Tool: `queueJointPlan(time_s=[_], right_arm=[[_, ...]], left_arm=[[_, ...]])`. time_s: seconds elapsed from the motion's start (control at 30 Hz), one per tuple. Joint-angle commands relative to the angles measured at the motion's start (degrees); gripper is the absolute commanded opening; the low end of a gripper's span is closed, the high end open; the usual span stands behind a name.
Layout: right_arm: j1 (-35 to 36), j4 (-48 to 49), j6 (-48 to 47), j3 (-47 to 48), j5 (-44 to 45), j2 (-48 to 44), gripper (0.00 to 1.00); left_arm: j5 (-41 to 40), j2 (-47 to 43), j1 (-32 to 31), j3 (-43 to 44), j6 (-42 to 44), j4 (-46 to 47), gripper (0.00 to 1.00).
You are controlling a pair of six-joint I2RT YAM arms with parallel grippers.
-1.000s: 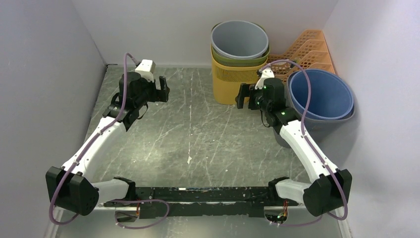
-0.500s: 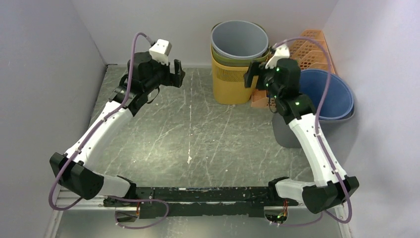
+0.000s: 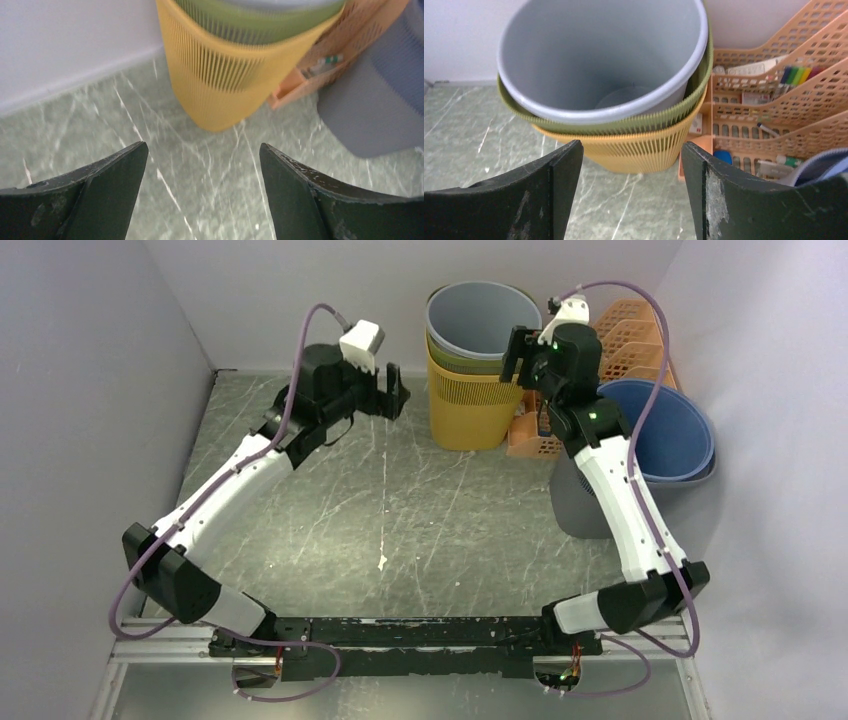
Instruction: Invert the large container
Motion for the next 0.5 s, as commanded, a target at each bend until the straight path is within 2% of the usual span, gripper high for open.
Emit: queueJointPlan(time_s=[0.0, 0.27, 0.47], right_arm=[[-0.05, 1.86, -1.67, 7.60, 5.60, 3.25, 0.71], [-0.47, 3.30, -0.67, 12.22, 9.64, 8.62, 0.59], [-3.52, -0.12, 1.13, 20.78, 6.77, 16.65, 0.56]], left_arm=[[-1.23, -5.72, -0.71, -10.55, -3.11, 4.07, 0.94], [-1.37, -10.68, -1.43, -20.32, -4.21, 5.69, 0.93], [-2.12, -12.99, -1.96, -21.95, -3.34, 3.14, 0.94]])
